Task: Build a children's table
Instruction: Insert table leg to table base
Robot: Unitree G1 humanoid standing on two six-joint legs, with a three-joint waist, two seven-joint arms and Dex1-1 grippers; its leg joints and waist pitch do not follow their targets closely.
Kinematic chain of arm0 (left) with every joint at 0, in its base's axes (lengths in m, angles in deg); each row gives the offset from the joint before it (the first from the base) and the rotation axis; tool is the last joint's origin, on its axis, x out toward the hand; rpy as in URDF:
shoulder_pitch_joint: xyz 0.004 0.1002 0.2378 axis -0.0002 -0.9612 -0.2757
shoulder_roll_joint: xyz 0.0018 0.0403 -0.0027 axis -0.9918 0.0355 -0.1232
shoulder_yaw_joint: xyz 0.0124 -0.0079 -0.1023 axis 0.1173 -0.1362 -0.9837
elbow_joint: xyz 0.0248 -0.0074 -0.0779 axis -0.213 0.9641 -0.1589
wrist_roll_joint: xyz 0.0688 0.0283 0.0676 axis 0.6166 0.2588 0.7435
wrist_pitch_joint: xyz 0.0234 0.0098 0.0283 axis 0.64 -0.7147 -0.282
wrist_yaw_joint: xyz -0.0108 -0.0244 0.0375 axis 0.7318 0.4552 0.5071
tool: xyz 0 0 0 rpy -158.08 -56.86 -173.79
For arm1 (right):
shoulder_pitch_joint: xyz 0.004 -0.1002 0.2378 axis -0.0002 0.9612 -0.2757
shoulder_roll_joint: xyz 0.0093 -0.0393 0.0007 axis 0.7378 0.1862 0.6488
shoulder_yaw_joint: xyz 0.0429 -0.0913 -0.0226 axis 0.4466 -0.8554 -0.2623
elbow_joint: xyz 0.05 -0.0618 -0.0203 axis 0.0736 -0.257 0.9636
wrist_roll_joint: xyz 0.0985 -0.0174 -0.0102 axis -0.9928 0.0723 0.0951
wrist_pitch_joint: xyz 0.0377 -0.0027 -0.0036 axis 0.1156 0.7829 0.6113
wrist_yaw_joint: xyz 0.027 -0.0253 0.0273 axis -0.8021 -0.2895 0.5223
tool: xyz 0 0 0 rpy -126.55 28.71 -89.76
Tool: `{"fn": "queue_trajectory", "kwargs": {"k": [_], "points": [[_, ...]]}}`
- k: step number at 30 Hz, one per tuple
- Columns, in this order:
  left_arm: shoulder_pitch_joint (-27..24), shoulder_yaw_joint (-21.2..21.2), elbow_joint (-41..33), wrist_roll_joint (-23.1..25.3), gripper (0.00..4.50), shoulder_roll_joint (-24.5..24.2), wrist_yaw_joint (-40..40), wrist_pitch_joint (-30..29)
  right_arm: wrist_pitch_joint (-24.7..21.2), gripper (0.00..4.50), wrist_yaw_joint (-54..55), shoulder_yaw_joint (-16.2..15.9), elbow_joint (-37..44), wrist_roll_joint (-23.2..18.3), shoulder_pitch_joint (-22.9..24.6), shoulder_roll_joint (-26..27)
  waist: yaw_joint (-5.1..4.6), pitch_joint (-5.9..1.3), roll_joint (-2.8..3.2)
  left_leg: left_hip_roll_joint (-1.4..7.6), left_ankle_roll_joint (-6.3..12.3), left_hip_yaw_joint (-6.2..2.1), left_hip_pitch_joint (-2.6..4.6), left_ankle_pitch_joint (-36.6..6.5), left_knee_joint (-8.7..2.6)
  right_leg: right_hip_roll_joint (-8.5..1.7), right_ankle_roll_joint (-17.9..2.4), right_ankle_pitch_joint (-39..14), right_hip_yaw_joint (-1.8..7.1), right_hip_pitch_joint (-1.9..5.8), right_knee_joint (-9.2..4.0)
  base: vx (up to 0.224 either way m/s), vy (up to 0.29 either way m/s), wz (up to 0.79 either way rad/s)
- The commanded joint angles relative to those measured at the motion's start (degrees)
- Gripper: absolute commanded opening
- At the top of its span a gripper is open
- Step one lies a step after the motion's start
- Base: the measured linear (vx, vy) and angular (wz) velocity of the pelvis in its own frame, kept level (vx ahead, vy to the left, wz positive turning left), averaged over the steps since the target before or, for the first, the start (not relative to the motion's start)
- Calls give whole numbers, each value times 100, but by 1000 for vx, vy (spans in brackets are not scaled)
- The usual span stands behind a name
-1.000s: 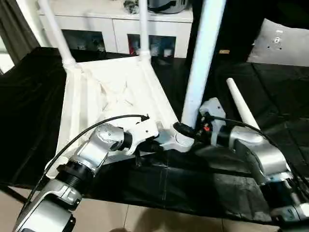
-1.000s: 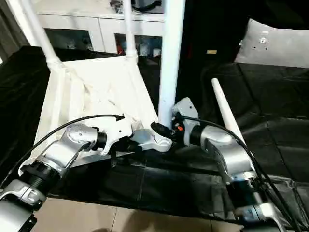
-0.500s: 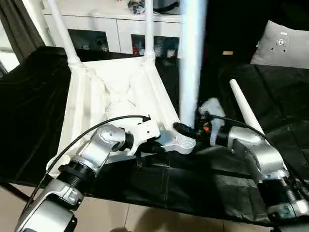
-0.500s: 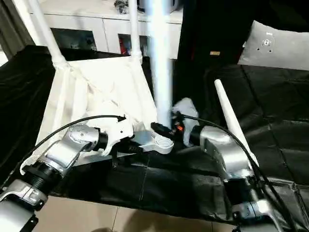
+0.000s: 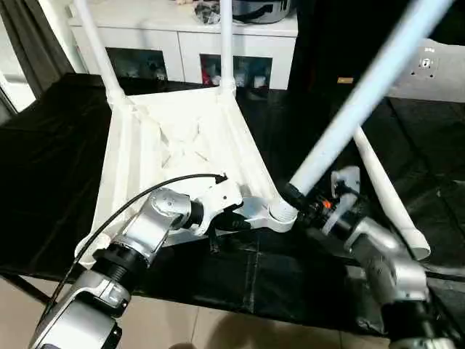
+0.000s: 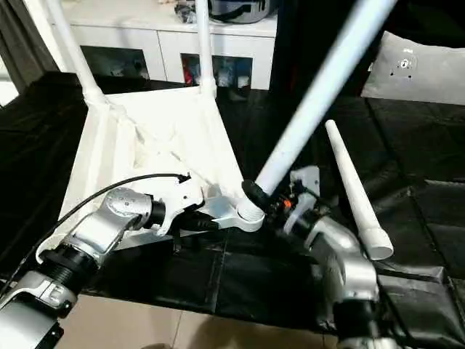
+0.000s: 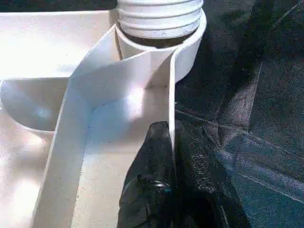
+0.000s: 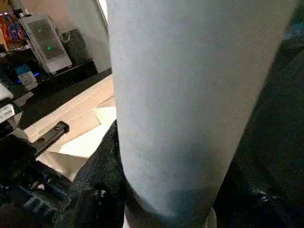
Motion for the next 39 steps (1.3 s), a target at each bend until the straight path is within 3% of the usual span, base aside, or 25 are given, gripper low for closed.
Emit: {"fn": "queue_trajectory", "kwargs": {"k": [1,4,5,10,11,23,31,35,39], "points": [[7,-10,199,123,0,-12,-179,-78,123,190,52,-255,-376,588,291,-245,-27,-215,7,371,-44,-170,46,-1438,-471,-628,-1030,-1481,272,164,-531,0,0,0],[12,4,213,158,0,-28,-169,-51,312,190,54,-369,-446,831,290,-375,-37,-201,4,358,-19,-170,47,-1518,-473,-636,-994,-1668,277,153,-547,0,0,0],[6,14,206,172,0,-43,-156,-41,354,190,47,-390,-468,890,281,-410,-52,-184,-8,357,-9,-178,52,-1661,-492,-642,-927,-2019,282,145,-581,0,0,0],[-8,98,181,249,0,-150,-47,48,283,190,-39,-754,-579,1315,74,-728,-72,-168,-3,363,-17,-195,63,-1793,-508,-645,-899,-2196,292,134,-590,0,0,0],[34,133,236,288,0,-196,21,130,62,190,-210,-1032,-641,1438,-64,-844,-81,-172,-22,362,-11,-202,77,-1831,-512,-644,-872,-2306,292,132,-600,0,0,0],[421,168,625,355,0,-225,173,345,-381,190,-625,-1558,-936,1532,-544,-847,-98,-150,-21,374,-75,-227,108,-2123,-538,-663,-774,-2761,314,75,-651,0,0,0],[342,57,614,248,0,-204,152,174,-555,190,-515,-1515,-815,1524,-452,-818,-84,-140,-27,387,-71,-225,108,-2136,-548,-678,-759,-2864,325,57,-665,0,0,0],[65,-276,218,-41,0,-38,-219,-504,-977,190,176,-1400,-488,1535,-227,-597,-89,-117,-35,391,-125,-235,108,-2229,-576,-678,-712,-3040,326,35,-671,0,0,0],[-236,-489,-381,-198,0,323,-802,-1299,-1287,190,1046,-1113,-512,1511,-244,-175,-162,-87,-31,356,-196,-283,126,-2574,-585,-684,-469,-3749,308,-22,-742,0,0,0]]}}
